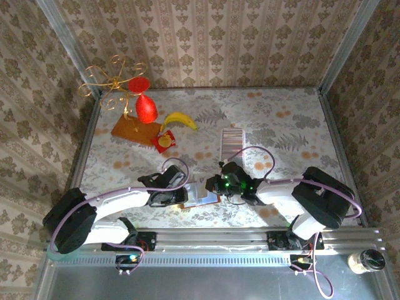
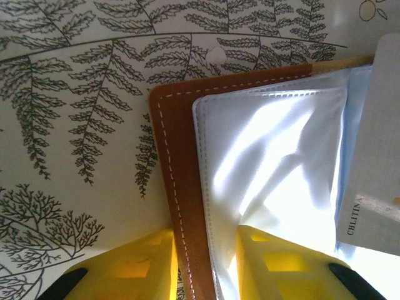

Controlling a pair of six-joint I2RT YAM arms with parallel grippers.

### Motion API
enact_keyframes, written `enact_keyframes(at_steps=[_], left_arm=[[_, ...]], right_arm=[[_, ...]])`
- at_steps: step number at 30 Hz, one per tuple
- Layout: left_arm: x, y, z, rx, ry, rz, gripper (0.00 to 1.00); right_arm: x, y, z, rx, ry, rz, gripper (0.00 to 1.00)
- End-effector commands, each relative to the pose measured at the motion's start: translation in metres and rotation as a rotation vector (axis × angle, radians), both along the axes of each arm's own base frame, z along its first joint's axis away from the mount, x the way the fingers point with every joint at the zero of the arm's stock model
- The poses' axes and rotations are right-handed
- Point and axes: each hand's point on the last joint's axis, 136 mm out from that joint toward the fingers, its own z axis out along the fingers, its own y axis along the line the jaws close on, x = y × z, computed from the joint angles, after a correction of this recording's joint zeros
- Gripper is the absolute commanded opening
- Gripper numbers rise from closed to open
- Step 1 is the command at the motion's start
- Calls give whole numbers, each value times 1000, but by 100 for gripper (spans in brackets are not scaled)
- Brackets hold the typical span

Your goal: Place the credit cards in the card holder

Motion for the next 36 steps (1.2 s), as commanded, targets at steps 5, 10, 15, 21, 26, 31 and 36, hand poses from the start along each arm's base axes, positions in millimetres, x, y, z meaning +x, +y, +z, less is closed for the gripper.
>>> enact_keyframes(at_steps=[5, 10, 15, 21, 26, 31, 36], left_arm=[[-18, 24, -19, 86, 62, 1, 28], [-17, 25, -18, 87, 59, 4, 28], [-18, 25, -18, 87, 59, 3, 28], [-17, 25, -18, 86, 56, 5, 28], [-16, 24, -17, 85, 53, 5, 29], [-17, 26, -18, 84, 54, 5, 28], [-17, 26, -18, 83, 48, 10, 29]], right_arm=[[4, 10, 9, 72, -30, -33, 0], [-5, 7, 1, 42, -16, -28, 0], [-10, -2, -7, 8, -9, -43, 0], [-9, 3, -4, 20, -15, -28, 0], [-10, 12, 1, 55, -19, -20, 0], [-9, 17, 4, 80, -16, -21, 0], [-10, 18, 3, 110, 4, -36, 0]])
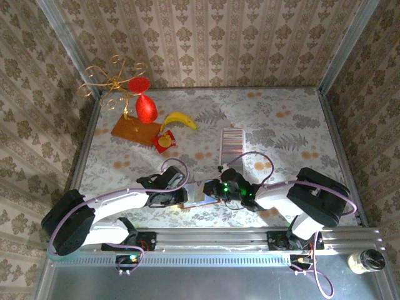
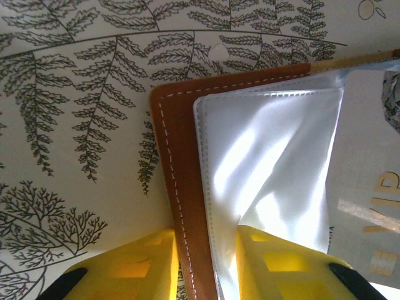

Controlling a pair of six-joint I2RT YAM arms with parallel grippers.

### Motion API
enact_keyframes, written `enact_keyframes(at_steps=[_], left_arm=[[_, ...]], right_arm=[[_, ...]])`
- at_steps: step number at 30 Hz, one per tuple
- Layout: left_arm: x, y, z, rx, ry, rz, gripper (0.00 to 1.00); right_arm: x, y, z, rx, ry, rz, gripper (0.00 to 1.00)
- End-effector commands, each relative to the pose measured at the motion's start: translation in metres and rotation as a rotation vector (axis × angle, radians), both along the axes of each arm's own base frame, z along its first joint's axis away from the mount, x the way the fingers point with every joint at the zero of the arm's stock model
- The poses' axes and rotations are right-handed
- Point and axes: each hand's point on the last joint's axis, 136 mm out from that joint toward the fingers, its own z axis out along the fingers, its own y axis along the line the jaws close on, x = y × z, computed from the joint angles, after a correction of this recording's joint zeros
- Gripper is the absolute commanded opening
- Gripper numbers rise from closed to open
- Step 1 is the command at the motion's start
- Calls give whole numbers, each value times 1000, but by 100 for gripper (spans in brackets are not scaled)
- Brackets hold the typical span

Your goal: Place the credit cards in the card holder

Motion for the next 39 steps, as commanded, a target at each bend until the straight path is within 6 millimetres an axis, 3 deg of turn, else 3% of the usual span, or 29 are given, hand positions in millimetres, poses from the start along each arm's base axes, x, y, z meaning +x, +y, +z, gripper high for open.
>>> enact_keyframes(at_steps=[1, 17, 25, 39], left_arm=[[-16, 25, -18, 93, 55, 8, 29], [-10, 29, -8, 73, 6, 44, 44], [-4, 34, 2, 25, -57, 81, 43], [-6, 33, -8, 9, -14, 75, 33]], right_arm=[[3, 6, 5, 45, 7, -27, 0], [-8, 3, -11, -1, 85, -11, 0], [-12, 6, -16, 13, 105, 6, 0], [-9, 9, -10, 75, 101, -27, 0]])
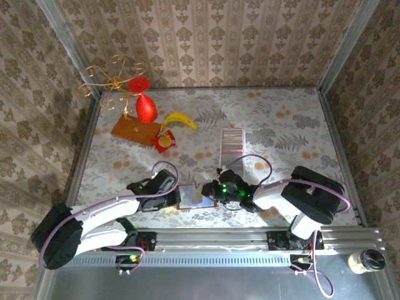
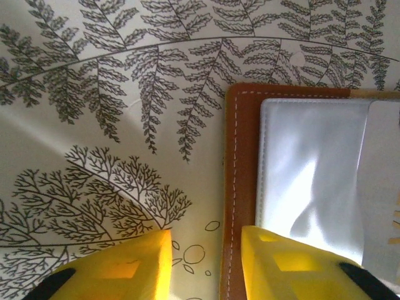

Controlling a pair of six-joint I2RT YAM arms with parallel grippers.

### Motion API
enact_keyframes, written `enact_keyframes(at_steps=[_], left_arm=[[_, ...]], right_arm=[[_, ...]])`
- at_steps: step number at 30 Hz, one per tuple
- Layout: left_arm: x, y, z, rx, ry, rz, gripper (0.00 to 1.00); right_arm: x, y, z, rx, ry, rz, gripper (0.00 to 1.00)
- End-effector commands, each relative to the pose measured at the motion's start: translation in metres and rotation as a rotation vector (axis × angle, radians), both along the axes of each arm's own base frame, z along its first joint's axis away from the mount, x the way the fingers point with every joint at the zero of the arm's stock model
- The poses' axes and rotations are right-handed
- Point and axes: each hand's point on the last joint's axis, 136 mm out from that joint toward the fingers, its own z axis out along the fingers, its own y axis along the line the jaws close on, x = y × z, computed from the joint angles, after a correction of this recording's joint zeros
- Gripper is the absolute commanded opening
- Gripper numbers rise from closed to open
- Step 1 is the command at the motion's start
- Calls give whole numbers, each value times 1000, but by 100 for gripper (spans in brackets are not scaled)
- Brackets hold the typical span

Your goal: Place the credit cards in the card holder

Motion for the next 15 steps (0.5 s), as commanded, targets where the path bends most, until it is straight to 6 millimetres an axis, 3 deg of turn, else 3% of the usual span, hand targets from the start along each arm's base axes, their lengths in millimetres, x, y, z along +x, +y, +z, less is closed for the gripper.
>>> enact_keyframes(at_steps=[1, 15], left_arm=[[-6, 3, -9, 5, 29, -6, 32], [-11, 6, -14, 21, 51, -21, 26]], right_arm=[[-1, 1, -2, 38, 16, -25, 0], [-4, 5, 3, 76, 10, -21, 0]])
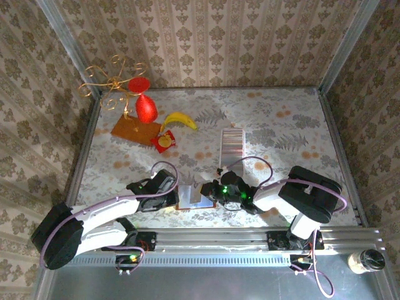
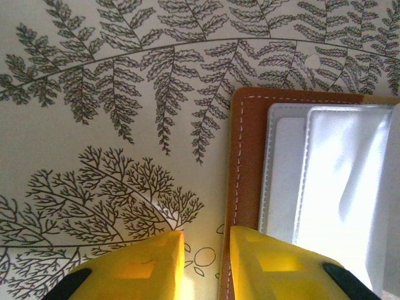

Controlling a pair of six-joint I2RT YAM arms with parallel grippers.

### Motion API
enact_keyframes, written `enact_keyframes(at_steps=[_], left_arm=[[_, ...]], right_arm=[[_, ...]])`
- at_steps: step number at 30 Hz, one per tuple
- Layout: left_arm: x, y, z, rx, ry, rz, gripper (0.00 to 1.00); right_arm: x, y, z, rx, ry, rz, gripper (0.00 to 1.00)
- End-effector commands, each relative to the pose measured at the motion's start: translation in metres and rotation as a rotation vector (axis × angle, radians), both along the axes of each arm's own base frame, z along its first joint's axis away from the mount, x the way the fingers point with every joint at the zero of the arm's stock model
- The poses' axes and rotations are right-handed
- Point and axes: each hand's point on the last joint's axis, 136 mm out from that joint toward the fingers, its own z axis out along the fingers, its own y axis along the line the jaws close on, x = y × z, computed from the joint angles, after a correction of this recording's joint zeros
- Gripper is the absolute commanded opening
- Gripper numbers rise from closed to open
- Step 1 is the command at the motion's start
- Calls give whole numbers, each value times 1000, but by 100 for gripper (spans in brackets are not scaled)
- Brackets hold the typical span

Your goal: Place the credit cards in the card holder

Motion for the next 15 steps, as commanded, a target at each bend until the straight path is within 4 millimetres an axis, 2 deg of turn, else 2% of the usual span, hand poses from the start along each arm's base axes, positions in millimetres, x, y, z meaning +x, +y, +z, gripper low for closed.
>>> enact_keyframes(at_steps=[1, 7, 15], left_arm=[[-11, 3, -12, 13, 46, -27, 26], [-11, 3, -12, 18, 50, -27, 25], [-11, 3, -13, 19, 50, -31, 24]], right_arm=[[-4, 1, -5, 0, 6, 3, 0], [-9, -13, -22, -74, 54, -31, 0], [-12, -12, -19, -95, 47, -12, 0]])
